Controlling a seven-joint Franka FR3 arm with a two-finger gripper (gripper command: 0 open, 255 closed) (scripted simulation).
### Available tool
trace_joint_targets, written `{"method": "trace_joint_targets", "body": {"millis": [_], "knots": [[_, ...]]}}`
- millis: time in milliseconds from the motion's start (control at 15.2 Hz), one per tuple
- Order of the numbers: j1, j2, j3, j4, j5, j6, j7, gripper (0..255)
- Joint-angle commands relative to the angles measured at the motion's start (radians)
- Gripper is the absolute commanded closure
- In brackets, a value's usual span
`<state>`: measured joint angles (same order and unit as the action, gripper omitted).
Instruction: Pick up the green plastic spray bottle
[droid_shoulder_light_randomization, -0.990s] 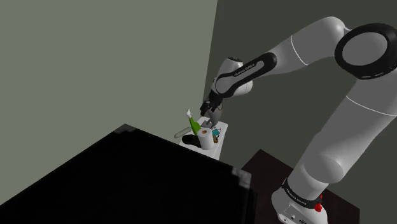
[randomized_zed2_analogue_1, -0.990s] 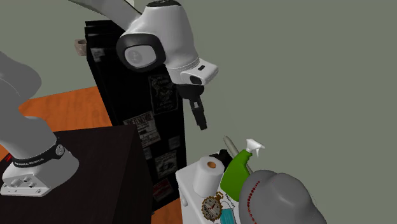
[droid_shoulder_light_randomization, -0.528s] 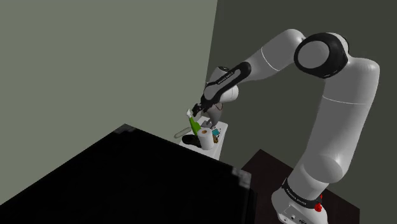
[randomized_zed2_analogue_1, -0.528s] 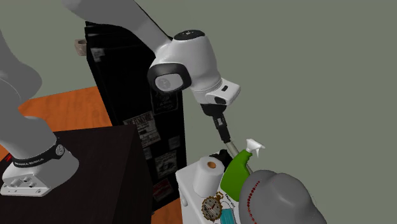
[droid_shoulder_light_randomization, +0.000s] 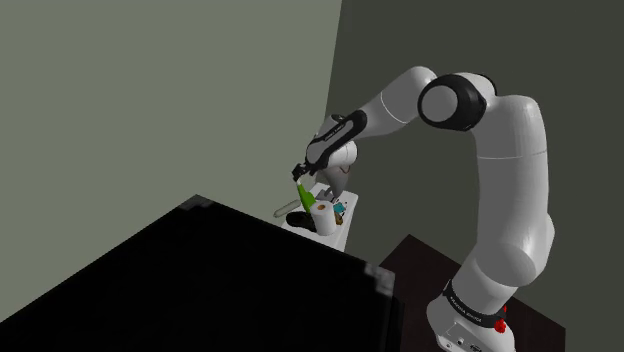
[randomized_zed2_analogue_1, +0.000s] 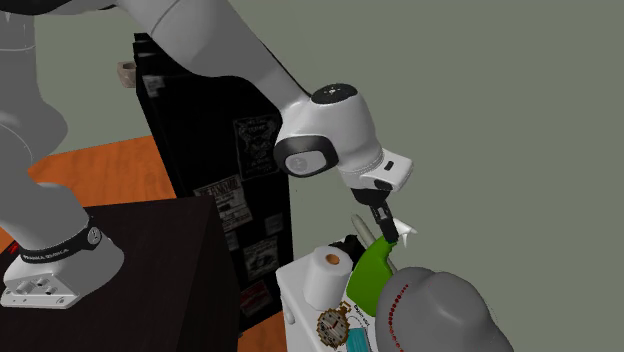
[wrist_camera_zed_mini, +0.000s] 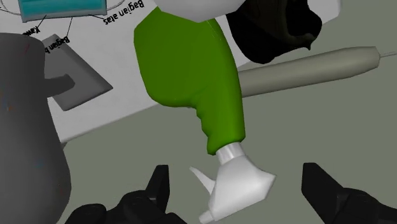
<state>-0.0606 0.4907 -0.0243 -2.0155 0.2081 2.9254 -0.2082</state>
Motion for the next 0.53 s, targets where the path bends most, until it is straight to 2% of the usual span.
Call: {"method": "trace_joint_targets", "body": {"millis": [0,462], "knots": [[-0.001,0.034,0.004,0.018,0.003,0.022,0.000,0],[-0.016,0.096,0.023,0.029,0.013,0.074,-0.014,0]]}}
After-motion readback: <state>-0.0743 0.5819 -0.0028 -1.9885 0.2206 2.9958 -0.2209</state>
